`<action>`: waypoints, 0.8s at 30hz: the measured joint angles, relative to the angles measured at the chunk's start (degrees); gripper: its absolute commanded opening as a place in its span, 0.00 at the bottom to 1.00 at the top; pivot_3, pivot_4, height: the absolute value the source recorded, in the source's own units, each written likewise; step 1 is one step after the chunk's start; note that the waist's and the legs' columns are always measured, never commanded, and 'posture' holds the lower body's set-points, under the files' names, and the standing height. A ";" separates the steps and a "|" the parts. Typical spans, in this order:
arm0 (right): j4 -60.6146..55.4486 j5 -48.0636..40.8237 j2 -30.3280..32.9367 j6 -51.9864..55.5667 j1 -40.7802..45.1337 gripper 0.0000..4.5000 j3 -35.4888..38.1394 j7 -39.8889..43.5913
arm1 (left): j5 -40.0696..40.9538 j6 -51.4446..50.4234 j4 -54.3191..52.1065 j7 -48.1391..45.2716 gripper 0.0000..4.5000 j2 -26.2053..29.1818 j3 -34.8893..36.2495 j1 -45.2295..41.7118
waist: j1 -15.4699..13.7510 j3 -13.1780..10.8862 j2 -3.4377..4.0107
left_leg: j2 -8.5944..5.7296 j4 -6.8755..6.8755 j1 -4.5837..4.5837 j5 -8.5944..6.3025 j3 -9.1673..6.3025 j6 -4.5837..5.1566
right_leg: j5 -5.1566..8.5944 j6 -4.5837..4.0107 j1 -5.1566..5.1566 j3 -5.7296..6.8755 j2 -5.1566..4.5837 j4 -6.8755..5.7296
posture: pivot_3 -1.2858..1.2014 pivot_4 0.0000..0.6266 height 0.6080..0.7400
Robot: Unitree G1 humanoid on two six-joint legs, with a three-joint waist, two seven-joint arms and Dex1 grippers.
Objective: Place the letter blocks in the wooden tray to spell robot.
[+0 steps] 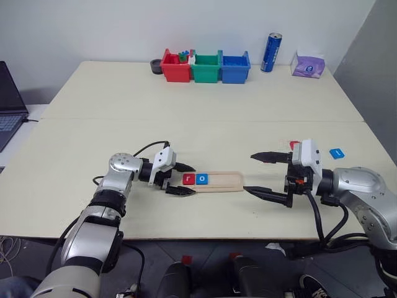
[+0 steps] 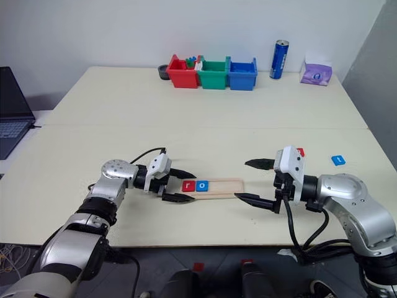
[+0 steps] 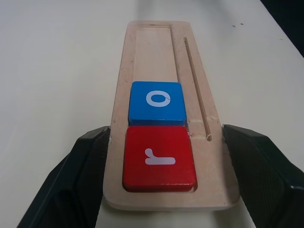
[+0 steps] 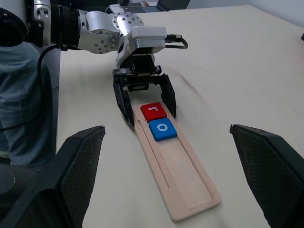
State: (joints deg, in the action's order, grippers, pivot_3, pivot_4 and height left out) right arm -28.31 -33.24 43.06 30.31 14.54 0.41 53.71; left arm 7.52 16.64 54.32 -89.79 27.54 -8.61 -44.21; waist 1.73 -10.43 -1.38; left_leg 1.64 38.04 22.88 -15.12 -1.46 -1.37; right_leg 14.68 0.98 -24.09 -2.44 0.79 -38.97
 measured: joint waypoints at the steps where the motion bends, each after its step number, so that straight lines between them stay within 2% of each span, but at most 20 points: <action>1: -0.29 0.00 0.00 0.00 -0.04 1.00 0.03 -0.04 | 0.00 0.48 0.38 -0.25 0.75 -0.12 0.02 -0.04 | 0.00 0.00 0.00 | 0.00 0.00 0.00 0.00 0.00 0.00 | 0.00 0.00 0.00 0.00 0.00 0.00 | 0.52 0.24 1.00; 10: -0.71 0.53 -0.56 -0.01 -0.03 1.00 0.06 -0.76 | -1.30 6.19 4.78 -0.74 0.75 -1.02 0.17 -1.71 | -0.06 0.00 0.00 | 0.00 0.01 -0.01 0.00 -0.01 0.00 | 0.00 0.00 0.01 0.00 0.00 -0.01 | 0.52 0.24 1.00; 12: -0.70 0.54 -0.68 -0.01 0.03 1.00 0.04 -0.85 | -1.57 7.21 5.41 -0.66 0.92 -1.25 0.32 -1.73 | -0.06 0.00 0.00 | 0.00 0.01 -0.01 0.00 -0.01 0.00 | 0.00 0.00 0.01 0.01 0.00 -0.01 | 0.52 0.24 1.00; 14: -0.67 0.55 -0.75 -0.01 0.09 1.00 -0.01 -0.87 | -2.17 7.95 6.12 -0.39 0.99 -1.43 0.32 -1.79 | -0.06 0.00 0.00 | -0.01 0.02 -0.01 0.00 -0.01 0.00 | 0.00 0.00 0.01 0.01 0.00 -0.01 | 0.52 0.24 1.00; 24: -0.48 0.67 -1.62 -0.03 0.20 1.00 -0.57 -1.57 | -2.67 8.44 6.52 0.01 0.99 -0.90 0.59 -2.09 | -0.03 0.00 0.00 | 0.00 0.02 -0.02 0.00 -0.01 0.00 | 0.00 0.00 0.01 0.01 0.00 -0.03 | 0.52 0.24 1.00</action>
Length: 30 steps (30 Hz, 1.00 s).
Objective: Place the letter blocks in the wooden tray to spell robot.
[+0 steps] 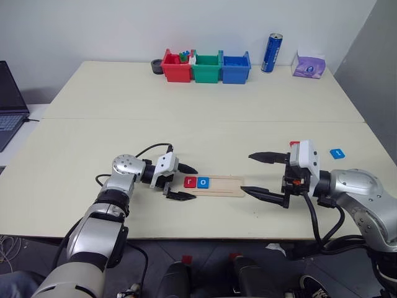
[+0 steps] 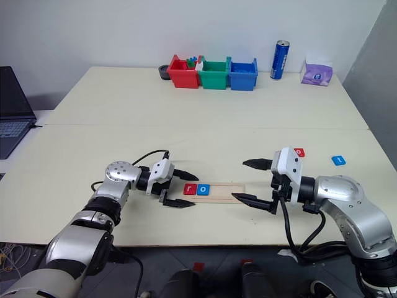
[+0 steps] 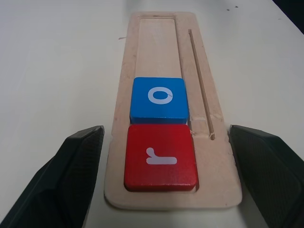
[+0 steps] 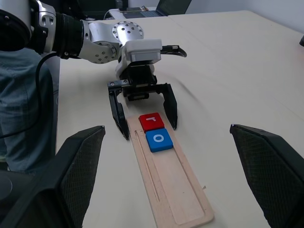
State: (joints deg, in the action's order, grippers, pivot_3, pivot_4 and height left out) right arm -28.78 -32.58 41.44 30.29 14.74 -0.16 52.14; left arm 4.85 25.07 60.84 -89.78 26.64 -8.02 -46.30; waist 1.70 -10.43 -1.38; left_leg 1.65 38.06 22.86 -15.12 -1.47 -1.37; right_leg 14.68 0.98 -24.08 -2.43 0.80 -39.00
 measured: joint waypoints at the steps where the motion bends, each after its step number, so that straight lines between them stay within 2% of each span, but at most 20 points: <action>1: 0.00 0.00 -0.06 0.00 -0.01 1.00 0.00 -0.27 | 0.06 -0.68 -0.41 -0.52 0.99 0.50 0.07 0.00 | 0.03 0.00 0.00 | 0.00 0.00 0.00 0.00 0.00 0.00 | 0.00 0.00 0.00 0.00 0.00 0.00 | 0.52 0.24 1.00; 6: -0.24 -0.23 -0.85 1.19 -0.07 1.00 0.32 -3.17 | 3.23 -6.83 -8.99 -2.23 0.99 4.57 0.05 0.28 | 0.02 0.00 0.00 | 0.02 0.00 0.01 0.00 -0.02 0.00 | 0.00 0.00 0.00 0.00 0.00 -0.01 | 0.52 0.24 1.00; 10: -2.32 -0.39 -2.03 5.09 -0.70 1.00 2.62 -9.22 | 7.25 -15.30 -21.13 -1.84 0.99 7.19 1.83 2.61 | 0.00 0.00 0.00 | 0.04 0.00 0.01 0.00 -0.02 -0.01 | 0.00 0.00 0.00 0.00 -0.01 -0.01 | 0.52 0.24 1.00; 14: -3.18 0.82 -7.10 9.64 -0.89 1.00 5.36 -20.47 | 11.06 -26.17 -36.78 4.02 0.99 7.18 3.96 8.66 | 0.05 0.00 0.01 | 0.06 -0.01 -0.01 0.01 -0.03 -0.01 | 0.00 -0.01 -0.01 -0.04 -0.03 -0.03 | 0.52 0.24 1.00; 19: -2.93 9.00 -12.07 14.93 -2.43 1.00 4.90 -35.07 | 14.64 -36.78 -54.12 13.78 0.99 5.39 4.64 18.16 | -0.01 0.01 0.02 | 0.06 -0.03 0.00 0.01 -0.02 -0.02 | 0.00 -0.01 -0.02 -0.11 -0.06 -0.05 | 0.52 0.24 1.00; 21: -2.70 11.52 -16.30 18.17 -2.84 1.00 4.19 -40.73 | 16.05 -40.58 -60.53 17.62 0.99 4.96 5.06 22.32 | 0.19 0.02 0.03 | 0.10 -0.05 -0.03 0.01 -0.02 -0.02 | 0.00 -0.01 -0.03 -0.19 -0.06 -0.07 | 0.52 0.24 1.00; 24: -1.41 14.01 -20.80 21.85 -2.15 1.00 2.06 -46.12 | 17.41 -43.72 -65.50 21.14 0.99 4.60 5.03 24.74 | 0.08 0.02 0.04 | 0.08 -0.03 -0.05 0.02 -0.07 -0.03 | 0.00 -0.02 -0.02 -0.18 -0.03 -0.10 | 0.52 0.24 1.00; 30: 3.65 18.20 -28.15 23.47 2.18 1.00 0.57 -52.44 | 17.69 -44.67 -67.43 24.72 0.99 4.69 5.23 25.49 | 0.09 0.03 0.05 | 0.04 -0.04 -0.07 0.02 0.03 -0.03 | 0.00 -0.01 -0.02 -0.11 -0.04 -0.06 | 0.52 0.24 1.00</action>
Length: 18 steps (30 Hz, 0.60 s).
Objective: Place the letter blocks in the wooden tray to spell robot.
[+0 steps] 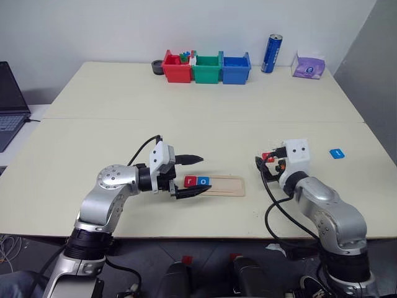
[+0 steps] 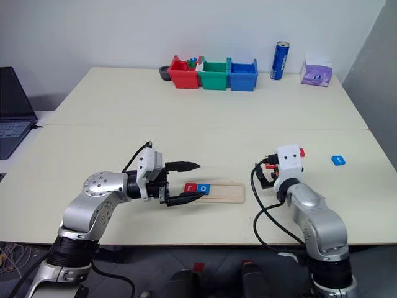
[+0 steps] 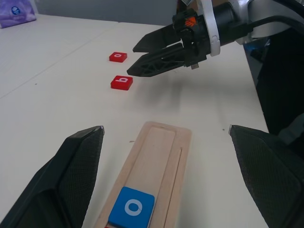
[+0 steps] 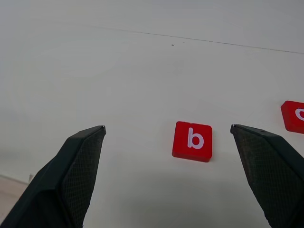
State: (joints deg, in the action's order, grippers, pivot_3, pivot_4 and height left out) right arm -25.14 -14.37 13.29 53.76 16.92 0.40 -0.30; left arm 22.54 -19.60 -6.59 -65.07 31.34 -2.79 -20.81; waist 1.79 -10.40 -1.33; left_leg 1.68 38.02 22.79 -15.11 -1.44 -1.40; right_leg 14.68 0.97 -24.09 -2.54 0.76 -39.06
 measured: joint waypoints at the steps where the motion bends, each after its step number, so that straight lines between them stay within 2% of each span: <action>1: 1.10 0.86 -0.73 -0.09 0.19 1.00 -0.51 -0.75 | 0.00 -0.01 -0.02 0.66 0.99 0.00 0.00 0.01 | 0.00 0.00 0.00 | 0.01 -0.01 0.01 0.00 -0.01 0.00 | 0.00 0.00 0.01 0.01 0.00 0.03 | 0.52 0.24 1.00; 18: 16.71 8.54 -7.20 -10.52 2.34 1.00 0.20 -4.92 | 0.16 0.01 -0.83 3.07 0.99 -0.03 -0.12 1.58 | 0.04 0.00 0.00 | 0.01 -0.04 0.02 0.00 0.02 0.00 | -0.01 -0.02 -0.02 0.00 -0.01 0.05 | 0.52 0.24 1.00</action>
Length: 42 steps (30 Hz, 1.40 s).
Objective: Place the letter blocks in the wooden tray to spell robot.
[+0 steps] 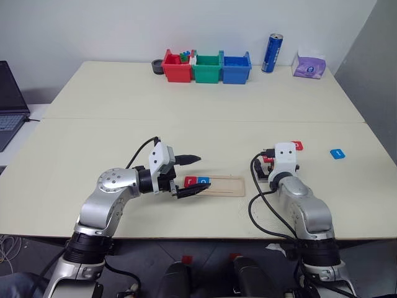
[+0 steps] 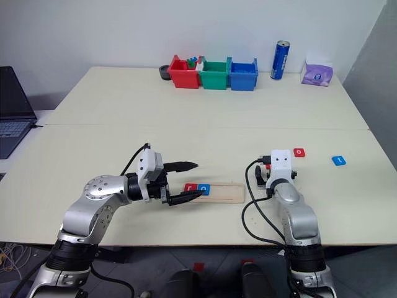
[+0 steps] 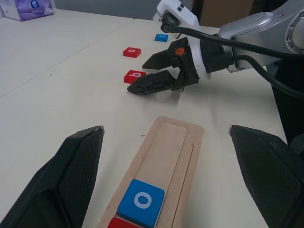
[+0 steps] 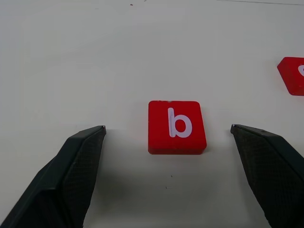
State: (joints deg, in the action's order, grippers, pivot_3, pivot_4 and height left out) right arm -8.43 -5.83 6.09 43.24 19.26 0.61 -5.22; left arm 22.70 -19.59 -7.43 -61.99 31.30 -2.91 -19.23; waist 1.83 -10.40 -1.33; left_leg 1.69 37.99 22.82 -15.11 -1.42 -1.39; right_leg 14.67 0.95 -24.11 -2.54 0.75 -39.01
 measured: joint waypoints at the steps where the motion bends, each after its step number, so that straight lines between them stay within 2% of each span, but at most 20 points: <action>1: 0.52 0.01 -0.46 -0.62 0.02 1.00 0.40 0.00 | 0.00 0.00 0.00 0.00 0.99 0.01 0.00 0.01 | 0.00 0.00 0.00 | 0.00 0.00 0.00 0.00 0.01 0.00 | 0.00 0.00 0.00 -0.01 0.00 0.00 | 0.52 0.24 1.00; 3: 1.39 0.07 -0.80 -1.57 0.20 1.00 0.67 -0.06 | 0.00 0.00 0.00 0.00 0.99 0.01 -0.01 0.01 | 0.00 0.00 0.00 | 0.00 0.00 -0.01 0.00 0.01 0.00 | 0.00 0.00 0.00 -0.01 0.00 0.00 | 0.52 0.24 1.00; 6: 2.21 0.10 -1.44 -2.57 0.40 0.80 1.03 -0.14 | 0.01 0.00 0.00 0.02 1.00 0.01 -0.01 0.11 | 0.01 0.00 0.00 | 0.00 0.00 -0.01 0.00 0.00 0.00 | 0.00 0.00 0.01 0.00 0.00 0.00 | 0.52 0.24 1.00; 12: 2.69 0.25 -1.79 -3.42 0.40 0.33 1.37 -0.17 | 0.02 0.01 0.00 0.09 1.00 0.00 -0.02 0.16 | -0.01 0.00 0.00 | 0.00 0.00 -0.01 0.00 0.00 0.00 | 0.00 0.01 0.00 0.00 0.00 0.00 | 0.52 0.24 1.00; 17: 2.72 0.55 -1.63 -3.49 0.35 0.32 1.37 0.08 | 0.02 0.02 -0.08 0.11 1.00 0.00 -0.02 0.20 | -0.02 0.00 0.00 | -0.01 0.00 -0.01 0.00 0.00 0.00 | 0.01 0.01 0.01 -0.01 0.00 0.00 | 0.52 0.24 1.00; 20: -0.85 0.56 -0.44 0.16 -0.87 0.32 1.22 0.73 | 0.11 0.02 -1.35 0.00 1.00 0.03 -0.06 0.82 | -0.09 0.00 0.00 | -0.01 -0.02 0.02 0.00 -0.02 0.00 | 0.00 0.00 0.00 0.00 -0.02 0.02 | 0.52 0.24 1.00; 24: -12.84 -0.13 2.59 11.82 -5.51 0.32 0.39 2.74 | 0.81 -0.11 -2.24 -0.27 1.00 0.52 -0.20 1.72 | -0.14 0.00 0.00 | 0.00 -0.04 0.03 0.00 -0.05 0.00 | 0.02 0.01 -0.01 -0.01 -0.03 0.02 | 0.52 0.24 1.00; 30: -33.77 -3.10 4.89 35.11 -11.89 0.32 0.99 5.50 | 1.74 -0.31 -4.78 -1.09 1.00 1.16 -0.67 3.55 | -0.07 0.01 0.01 | 0.01 -0.03 -0.02 0.00 -0.08 0.00 | 0.03 0.02 0.01 0.01 -0.01 0.01 | 0.52 0.24 1.00; 37: -40.29 -4.05 3.06 47.74 -10.61 0.32 2.21 6.56 | 2.05 -1.19 -6.26 -1.13 1.00 1.17 -1.74 4.07 | 0.01 0.01 0.01 | 0.01 -0.03 -0.03 0.00 -0.06 0.00 | 0.03 0.02 0.02 0.04 0.01 0.02 | 0.52 0.24 1.00; 42: -40.17 -5.05 2.18 48.81 -10.83 0.69 2.57 7.99 | 2.05 -1.24 -6.26 -1.14 1.00 1.17 -1.83 4.07 | 0.02 0.01 0.01 | 0.01 -0.04 -0.02 0.00 -0.06 0.00 | 0.04 0.02 0.00 0.03 0.01 0.03 | 0.52 0.24 1.00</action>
State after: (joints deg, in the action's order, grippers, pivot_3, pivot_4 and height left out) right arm -48.61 -10.88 8.27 92.05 8.43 3.18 2.77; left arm 24.75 -20.84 -13.69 -63.14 32.48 -4.74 -15.16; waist 1.85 -10.40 -1.32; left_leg 1.70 37.95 22.80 -15.11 -1.47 -1.39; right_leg 14.70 0.97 -24.10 -2.51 0.76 -38.98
